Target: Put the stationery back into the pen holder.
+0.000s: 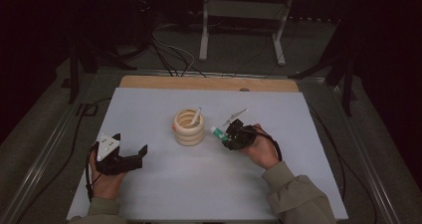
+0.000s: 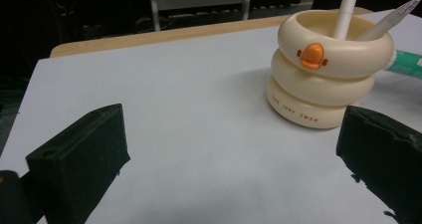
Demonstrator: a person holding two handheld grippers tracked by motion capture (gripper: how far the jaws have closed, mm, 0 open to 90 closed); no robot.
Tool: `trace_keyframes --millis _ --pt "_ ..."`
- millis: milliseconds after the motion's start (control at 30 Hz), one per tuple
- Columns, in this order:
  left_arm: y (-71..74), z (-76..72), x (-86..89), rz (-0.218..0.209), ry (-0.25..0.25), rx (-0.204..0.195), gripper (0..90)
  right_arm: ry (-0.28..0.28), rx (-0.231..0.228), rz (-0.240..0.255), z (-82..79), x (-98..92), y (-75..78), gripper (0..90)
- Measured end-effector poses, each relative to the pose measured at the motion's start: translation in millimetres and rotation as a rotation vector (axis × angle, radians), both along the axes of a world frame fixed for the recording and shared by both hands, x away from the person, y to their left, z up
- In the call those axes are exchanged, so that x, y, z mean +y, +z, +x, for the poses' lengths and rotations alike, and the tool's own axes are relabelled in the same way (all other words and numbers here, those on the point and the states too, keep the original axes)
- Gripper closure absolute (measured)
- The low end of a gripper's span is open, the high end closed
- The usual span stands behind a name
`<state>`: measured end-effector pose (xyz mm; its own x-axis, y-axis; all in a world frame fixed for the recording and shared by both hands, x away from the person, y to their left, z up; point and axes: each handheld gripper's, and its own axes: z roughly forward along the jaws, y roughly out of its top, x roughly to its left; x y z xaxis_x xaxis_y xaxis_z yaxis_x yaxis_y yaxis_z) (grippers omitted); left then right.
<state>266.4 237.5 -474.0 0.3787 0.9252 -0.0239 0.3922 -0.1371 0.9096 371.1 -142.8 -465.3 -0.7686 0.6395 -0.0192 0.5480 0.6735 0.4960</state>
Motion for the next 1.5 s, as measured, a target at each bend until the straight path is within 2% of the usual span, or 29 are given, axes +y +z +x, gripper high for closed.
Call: trace_keyframes --millis 1500 --pt "-0.3 0.2 -0.6 -0.001 -0.002 0.001 0.4 -0.014 -0.072 0.069 1.6 -2.3 49.2 65.9"
